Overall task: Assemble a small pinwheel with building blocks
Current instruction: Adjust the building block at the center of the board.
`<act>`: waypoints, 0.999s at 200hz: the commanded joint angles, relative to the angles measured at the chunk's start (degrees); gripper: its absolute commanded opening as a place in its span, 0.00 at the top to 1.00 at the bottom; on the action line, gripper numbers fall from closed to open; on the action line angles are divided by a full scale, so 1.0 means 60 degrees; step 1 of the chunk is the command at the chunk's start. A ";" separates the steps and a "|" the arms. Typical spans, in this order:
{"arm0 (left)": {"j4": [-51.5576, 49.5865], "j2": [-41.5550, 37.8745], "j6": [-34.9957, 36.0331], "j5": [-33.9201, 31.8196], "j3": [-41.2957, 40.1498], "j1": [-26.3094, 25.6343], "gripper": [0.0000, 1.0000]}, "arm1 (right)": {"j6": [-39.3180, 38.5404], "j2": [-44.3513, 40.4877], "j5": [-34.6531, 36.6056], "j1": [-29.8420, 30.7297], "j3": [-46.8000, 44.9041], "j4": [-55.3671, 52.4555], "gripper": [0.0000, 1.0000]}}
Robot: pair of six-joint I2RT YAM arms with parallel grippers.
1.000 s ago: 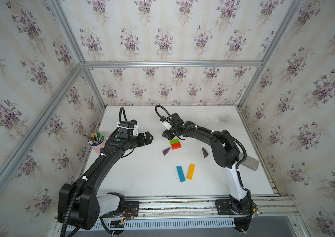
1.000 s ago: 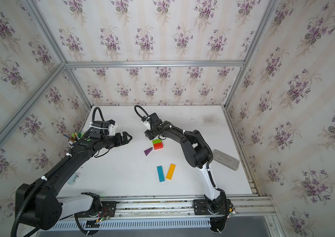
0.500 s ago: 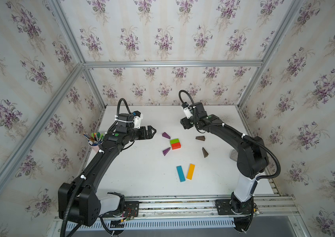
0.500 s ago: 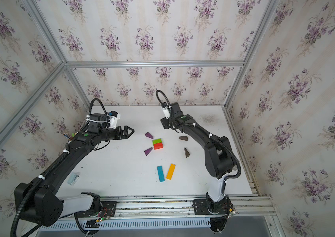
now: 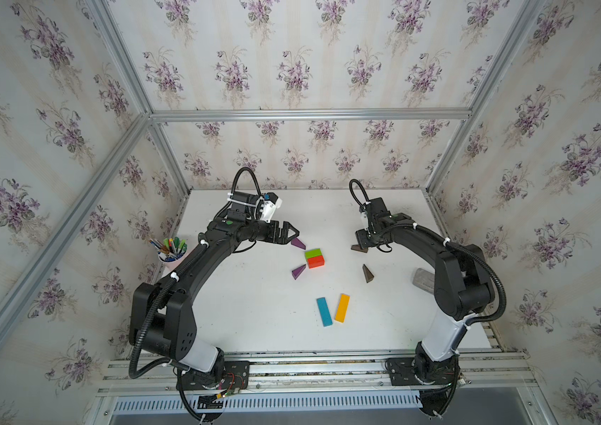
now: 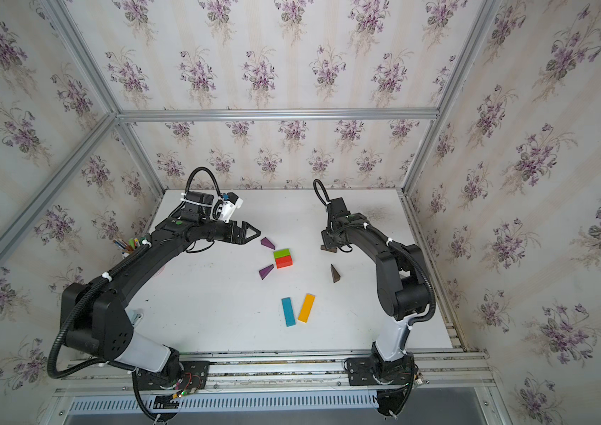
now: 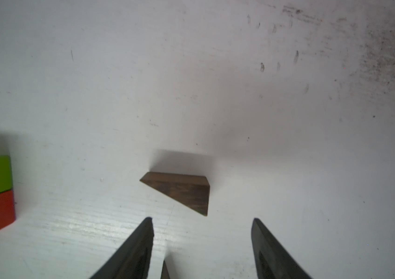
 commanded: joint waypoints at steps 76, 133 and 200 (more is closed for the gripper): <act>0.0082 0.0065 0.0389 0.0228 -0.0064 -0.0007 0.00 | 0.0752 -0.0019 0.0210 0.0000 -0.0923 0.0596 0.48; 0.0095 0.0080 0.0356 0.0204 -0.0051 0.0008 0.00 | 0.0480 0.0743 0.0111 -0.0044 -0.0838 0.1275 0.57; 0.0097 0.0125 0.0351 0.0238 -0.0051 0.0000 0.01 | -0.0672 0.0703 -0.0137 -0.0132 -0.0816 0.1675 0.52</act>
